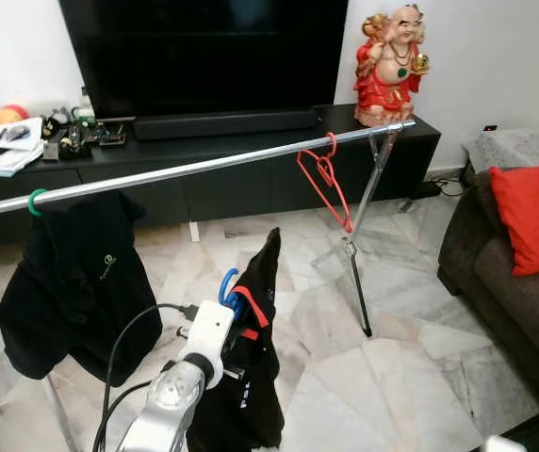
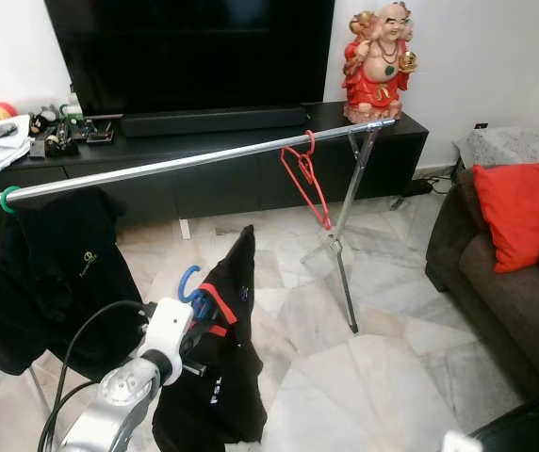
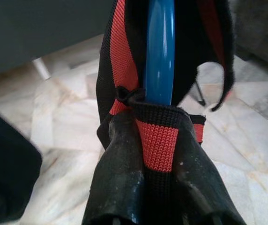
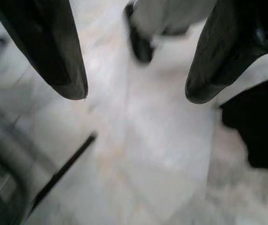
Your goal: Hang hanger
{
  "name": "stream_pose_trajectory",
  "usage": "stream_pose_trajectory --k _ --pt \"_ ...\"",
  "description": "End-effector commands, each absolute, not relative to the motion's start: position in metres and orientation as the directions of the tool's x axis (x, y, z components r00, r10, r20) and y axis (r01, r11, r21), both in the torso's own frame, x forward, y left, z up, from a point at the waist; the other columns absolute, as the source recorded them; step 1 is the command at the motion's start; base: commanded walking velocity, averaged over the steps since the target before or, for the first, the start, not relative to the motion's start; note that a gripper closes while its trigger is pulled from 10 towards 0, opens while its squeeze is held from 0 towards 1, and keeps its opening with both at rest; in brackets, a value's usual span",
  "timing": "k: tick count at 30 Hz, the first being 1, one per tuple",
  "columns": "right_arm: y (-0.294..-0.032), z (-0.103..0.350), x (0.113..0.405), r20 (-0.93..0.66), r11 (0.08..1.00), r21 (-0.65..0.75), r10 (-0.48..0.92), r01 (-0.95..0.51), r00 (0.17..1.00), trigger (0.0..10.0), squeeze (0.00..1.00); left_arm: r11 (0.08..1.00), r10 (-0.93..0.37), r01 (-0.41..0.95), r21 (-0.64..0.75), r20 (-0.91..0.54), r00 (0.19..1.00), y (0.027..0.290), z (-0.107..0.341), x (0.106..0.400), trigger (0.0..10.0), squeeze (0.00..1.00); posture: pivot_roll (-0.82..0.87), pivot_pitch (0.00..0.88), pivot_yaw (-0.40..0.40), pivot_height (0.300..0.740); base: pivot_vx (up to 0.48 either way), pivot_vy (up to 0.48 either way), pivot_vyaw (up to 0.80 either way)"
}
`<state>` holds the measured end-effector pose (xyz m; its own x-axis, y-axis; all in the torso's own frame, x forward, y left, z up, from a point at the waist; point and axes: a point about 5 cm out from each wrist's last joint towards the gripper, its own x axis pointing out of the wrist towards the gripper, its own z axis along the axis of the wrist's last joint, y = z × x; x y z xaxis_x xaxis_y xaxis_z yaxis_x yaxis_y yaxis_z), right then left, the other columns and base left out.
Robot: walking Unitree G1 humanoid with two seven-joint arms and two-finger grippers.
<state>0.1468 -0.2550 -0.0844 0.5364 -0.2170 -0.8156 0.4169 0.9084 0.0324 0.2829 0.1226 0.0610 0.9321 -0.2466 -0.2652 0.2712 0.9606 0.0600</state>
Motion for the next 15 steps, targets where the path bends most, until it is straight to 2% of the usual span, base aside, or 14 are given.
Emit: stream_pose_trajectory --k 1,6,10,11,15 --pt "-0.255 -0.086 0.144 -0.824 0.897 0.027 -0.230 0.440 0.518 10.0 0.00 0.969 -0.226 0.242 0.047 -0.225 0.948 0.127 0.072 0.283 10.0 0.00 -0.09 0.000 0.064 0.740 0.000 0.000 0.00" --pt "-0.239 -0.092 0.139 -0.845 0.926 0.040 -0.169 0.375 0.507 10.0 0.00 0.966 -0.215 0.242 0.090 -0.242 0.946 0.143 0.069 0.270 10.0 0.00 -0.10 0.000 0.080 0.740 0.000 0.000 0.00" --pt "-0.239 -0.097 0.127 -0.868 0.939 0.009 -0.164 0.345 0.469 10.0 0.00 0.972 -0.202 0.225 0.076 -0.232 0.951 0.156 0.071 0.264 10.0 0.00 -0.10 0.000 0.086 0.740 0.000 0.000 0.00" --pt "-0.240 -0.098 0.121 -0.876 0.941 -0.003 -0.166 0.339 0.453 10.0 0.00 0.977 -0.176 0.199 0.077 -0.241 0.954 0.166 0.071 0.259 10.0 0.00 -0.09 0.000 0.085 0.740 0.000 0.000 0.00" --pt "-0.240 -0.099 0.119 -0.880 0.947 -0.011 -0.161 0.320 0.447 10.0 0.00 0.984 -0.139 0.163 0.074 -0.252 0.958 0.182 0.068 0.252 10.0 0.00 -0.08 0.000 0.082 0.740 0.000 0.000 0.00"
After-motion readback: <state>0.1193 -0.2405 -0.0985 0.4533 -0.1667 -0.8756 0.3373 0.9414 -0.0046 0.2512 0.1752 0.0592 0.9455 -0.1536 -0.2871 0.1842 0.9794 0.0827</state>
